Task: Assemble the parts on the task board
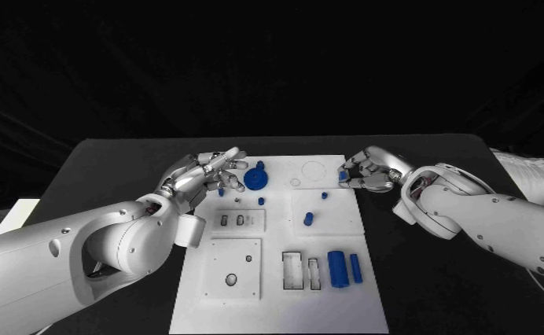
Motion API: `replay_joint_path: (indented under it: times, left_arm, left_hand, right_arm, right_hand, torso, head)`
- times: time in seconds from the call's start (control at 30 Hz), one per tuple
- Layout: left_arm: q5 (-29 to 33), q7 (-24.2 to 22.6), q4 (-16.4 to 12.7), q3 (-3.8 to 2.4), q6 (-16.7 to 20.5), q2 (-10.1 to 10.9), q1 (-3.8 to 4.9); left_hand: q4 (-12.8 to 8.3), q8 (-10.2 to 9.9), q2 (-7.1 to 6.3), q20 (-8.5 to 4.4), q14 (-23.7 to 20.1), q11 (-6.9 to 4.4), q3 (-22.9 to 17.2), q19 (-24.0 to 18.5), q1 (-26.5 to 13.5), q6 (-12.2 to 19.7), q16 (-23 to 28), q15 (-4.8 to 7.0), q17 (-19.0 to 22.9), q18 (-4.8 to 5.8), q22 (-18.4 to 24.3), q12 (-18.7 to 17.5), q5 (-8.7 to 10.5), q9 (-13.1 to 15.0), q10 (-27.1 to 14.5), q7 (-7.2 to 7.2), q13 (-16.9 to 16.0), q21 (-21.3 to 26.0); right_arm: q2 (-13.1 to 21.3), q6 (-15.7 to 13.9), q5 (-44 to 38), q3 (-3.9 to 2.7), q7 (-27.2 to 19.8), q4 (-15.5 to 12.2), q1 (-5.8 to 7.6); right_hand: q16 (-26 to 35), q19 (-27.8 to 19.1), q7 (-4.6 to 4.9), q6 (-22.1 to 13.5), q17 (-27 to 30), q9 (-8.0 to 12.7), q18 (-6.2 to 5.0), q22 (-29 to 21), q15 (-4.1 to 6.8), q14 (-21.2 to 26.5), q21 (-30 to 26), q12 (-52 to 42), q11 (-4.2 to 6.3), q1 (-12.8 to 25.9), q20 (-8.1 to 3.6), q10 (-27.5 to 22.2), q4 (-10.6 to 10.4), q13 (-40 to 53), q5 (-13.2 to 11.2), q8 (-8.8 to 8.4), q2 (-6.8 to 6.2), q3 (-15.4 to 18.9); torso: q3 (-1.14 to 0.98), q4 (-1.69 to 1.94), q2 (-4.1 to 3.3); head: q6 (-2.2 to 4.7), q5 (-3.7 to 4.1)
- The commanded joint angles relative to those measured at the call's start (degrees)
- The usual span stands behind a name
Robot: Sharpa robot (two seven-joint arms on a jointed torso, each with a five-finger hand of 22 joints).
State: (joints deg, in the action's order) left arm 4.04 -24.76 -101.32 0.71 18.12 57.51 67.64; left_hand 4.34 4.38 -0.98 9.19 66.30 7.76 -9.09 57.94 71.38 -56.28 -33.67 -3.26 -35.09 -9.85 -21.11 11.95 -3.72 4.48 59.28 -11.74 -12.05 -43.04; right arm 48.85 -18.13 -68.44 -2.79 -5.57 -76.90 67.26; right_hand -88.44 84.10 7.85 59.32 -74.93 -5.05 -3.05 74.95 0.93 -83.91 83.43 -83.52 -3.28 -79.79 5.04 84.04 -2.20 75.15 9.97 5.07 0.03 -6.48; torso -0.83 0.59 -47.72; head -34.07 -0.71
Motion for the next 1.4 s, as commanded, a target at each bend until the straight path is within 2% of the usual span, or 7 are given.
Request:
replay_joint_path:
  times: [0.03,0.23,0.53,0.8,0.93,1.13,1.4]
  left_arm:
    - [-0.03,-0.21,-0.12,-0.02,-1.05,-0.03,0.02]
    - [-0.03,-0.17,-0.16,-0.02,-1.06,0.00,0.02]
    - [-0.03,-0.16,-0.16,-0.02,-1.10,0.05,0.02]
    - [0.01,-0.14,0.32,-0.02,-1.40,0.64,0.02]
    - [0.57,-0.30,1.17,-0.02,-1.63,1.25,0.03]
    - [0.92,-0.35,3.38,-0.01,-2.56,2.16,0.05]
    - [0.99,-0.49,4.42,0.00,-3.74,2.50,0.05]
  left_hand:
    - [-0.43,0.09,0.54,0.09,0.38,-0.04,-0.04,0.43,0.10,0.32,0.25,-0.02,0.06,-0.76,0.05,-0.02,0.17,0.08,-0.42,-0.01,0.05,0.18]
    - [-0.43,0.09,0.54,0.09,0.38,-0.04,-0.04,0.43,0.10,0.32,0.25,-0.02,0.06,-0.76,0.05,-0.02,0.17,0.08,-0.42,-0.01,0.05,0.18]
    - [-0.43,0.09,0.54,0.09,0.38,-0.04,-0.04,0.43,0.10,0.32,0.25,-0.02,0.06,-0.76,0.05,-0.02,0.17,0.08,-0.42,-0.01,0.05,0.18]
    - [-0.44,0.08,0.56,0.10,0.41,-0.02,-0.03,0.49,0.09,0.35,0.28,-0.03,0.08,-0.76,0.11,-0.03,0.16,0.08,-0.48,-0.02,0.09,0.24]
    - [-0.44,0.07,0.58,0.10,0.43,-0.01,-0.03,0.52,0.09,0.38,0.29,-0.04,0.09,-0.76,0.14,-0.04,0.16,0.07,-0.51,-0.04,0.11,0.27]
    - [-0.84,0.07,0.62,0.23,-0.36,0.10,-0.03,0.34,0.43,0.49,1.17,-0.23,0.42,-0.70,0.91,-0.03,0.17,0.06,-0.75,-0.09,0.39,1.27]
    - [-1.08,-0.15,0.62,0.54,-1.44,0.38,0.27,-0.18,0.39,1.02,2.49,-0.56,0.96,-0.68,2.09,-0.40,0.18,-0.06,-1.56,-0.28,0.94,2.86]
  right_arm:
    - [-0.09,0.66,-0.35,-0.01,0.14,0.06,-0.04]
    - [-0.16,0.31,-0.39,-0.01,0.11,0.02,-0.04]
    - [-0.26,-3.11,-0.31,-0.02,-0.45,-0.39,-0.04]
    - [0.47,-6.52,0.34,-0.40,-0.68,-3.96,0.34]
    - [0.73,-7.27,0.50,-0.56,0.59,-7.28,1.35]
    - [-1.88,-7.88,-3.07,-0.56,6.52,-11.15,2.44]
    - [-7.49,-5.78,-7.45,0.72,10.78,-11.87,2.05]
  right_hand:
    - [-0.29,0.81,-0.17,0.78,-12.64,-0.10,0.32,1.60,0.52,-5.53,0.40,-0.21,0.49,0.03,-0.53,2.33,0.19,10.71,-0.42,0.34,0.82,-0.58]
    - [-0.36,0.93,-1.07,3.16,-12.81,-0.46,0.37,1.90,1.16,-5.57,0.53,-0.55,1.24,-0.32,-1.09,2.58,1.06,10.95,-2.90,1.07,2.00,-2.46]
    - [-0.44,1.01,-1.63,4.32,-12.98,-0.69,0.41,2.06,1.59,-5.61,0.60,-0.53,1.74,-0.27,-1.51,2.61,1.58,10.97,-3.19,1.52,2.81,-3.81]
    - [-0.57,1.08,-1.75,4.57,-13.21,-0.76,0.44,2.22,1.67,-5.67,0.67,-0.50,1.86,0.07,-1.62,2.61,1.60,10.97,-3.02,1.63,2.92,-4.11]
    - [-0.58,1.07,-1.82,4.67,-13.23,-0.79,0.43,2.15,1.74,-5.67,0.64,-0.40,1.93,0.44,-1.70,2.55,1.57,10.91,-2.78,1.67,2.87,-4.23]
    - [-0.64,0.88,-1.78,4.41,-13.34,-0.74,0.32,1.59,1.77,-5.70,0.38,0.03,1.93,0.95,-1.77,2.31,1.53,10.65,-2.61,1.49,2.77,-4.40]
    - [-0.62,0.78,-1.72,4.18,-13.31,-0.69,0.26,1.30,1.77,-5.69,0.24,0.28,1.90,1.07,-1.79,2.16,1.58,10.50,-2.58,1.35,2.78,-4.58]
  torso:
    - [-0.01,-0.01,-0.02]
    - [0.00,0.02,-0.03]
    - [0.00,-0.03,0.00]
    - [0.12,0.07,0.14]
    - [0.30,0.22,0.24]
    - [0.94,0.65,1.10]
    - [1.69,1.14,1.91]
  head:
    - [-0.06,0.02]
    - [-0.13,0.09]
    - [-0.20,-0.03]
    - [-0.15,-0.17]
    - [-0.01,-0.22]
    - [-0.73,-0.53]
    - [-1.72,-2.14]
